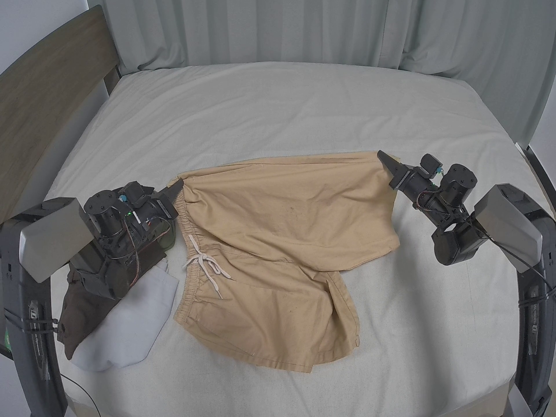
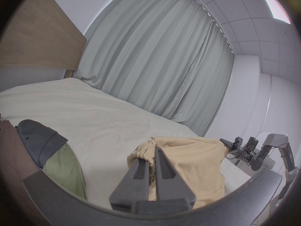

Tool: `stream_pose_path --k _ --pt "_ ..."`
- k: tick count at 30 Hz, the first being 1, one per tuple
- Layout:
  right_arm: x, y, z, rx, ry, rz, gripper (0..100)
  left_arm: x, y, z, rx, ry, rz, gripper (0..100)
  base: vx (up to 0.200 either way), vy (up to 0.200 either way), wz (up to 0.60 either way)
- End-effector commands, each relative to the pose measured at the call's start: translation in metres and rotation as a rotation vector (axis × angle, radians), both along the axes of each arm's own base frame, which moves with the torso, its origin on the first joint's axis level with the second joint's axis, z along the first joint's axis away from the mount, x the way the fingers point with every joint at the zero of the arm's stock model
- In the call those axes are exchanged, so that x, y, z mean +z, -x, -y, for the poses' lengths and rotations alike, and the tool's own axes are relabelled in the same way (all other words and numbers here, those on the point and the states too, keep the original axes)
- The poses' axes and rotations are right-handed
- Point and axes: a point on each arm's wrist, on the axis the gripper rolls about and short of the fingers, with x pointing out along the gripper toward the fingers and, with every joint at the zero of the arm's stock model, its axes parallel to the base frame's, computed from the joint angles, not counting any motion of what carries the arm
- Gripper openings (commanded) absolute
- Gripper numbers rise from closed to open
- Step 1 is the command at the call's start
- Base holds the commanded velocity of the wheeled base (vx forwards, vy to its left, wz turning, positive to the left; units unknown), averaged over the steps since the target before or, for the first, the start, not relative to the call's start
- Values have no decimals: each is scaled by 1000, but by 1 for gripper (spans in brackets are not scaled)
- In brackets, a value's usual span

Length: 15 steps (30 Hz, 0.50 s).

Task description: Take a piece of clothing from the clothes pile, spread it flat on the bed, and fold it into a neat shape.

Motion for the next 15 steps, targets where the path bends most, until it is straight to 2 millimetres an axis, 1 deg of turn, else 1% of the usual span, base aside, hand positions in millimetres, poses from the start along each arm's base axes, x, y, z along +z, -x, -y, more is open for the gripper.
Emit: stream_pose_path --k 1,10,15 --pt "-10 -7 -1 -2 2 -8 0 -9 -5 2 2 1 -9 0 0 0 0" --pt "-16 -12 -1 -2 2 -13 0 -9 -6 2 3 3 -7 0 0 0 0" --pt "-12 -14 -1 -2 1 1 0 -10 -7 2 2 8 -9 0 0 0 0"
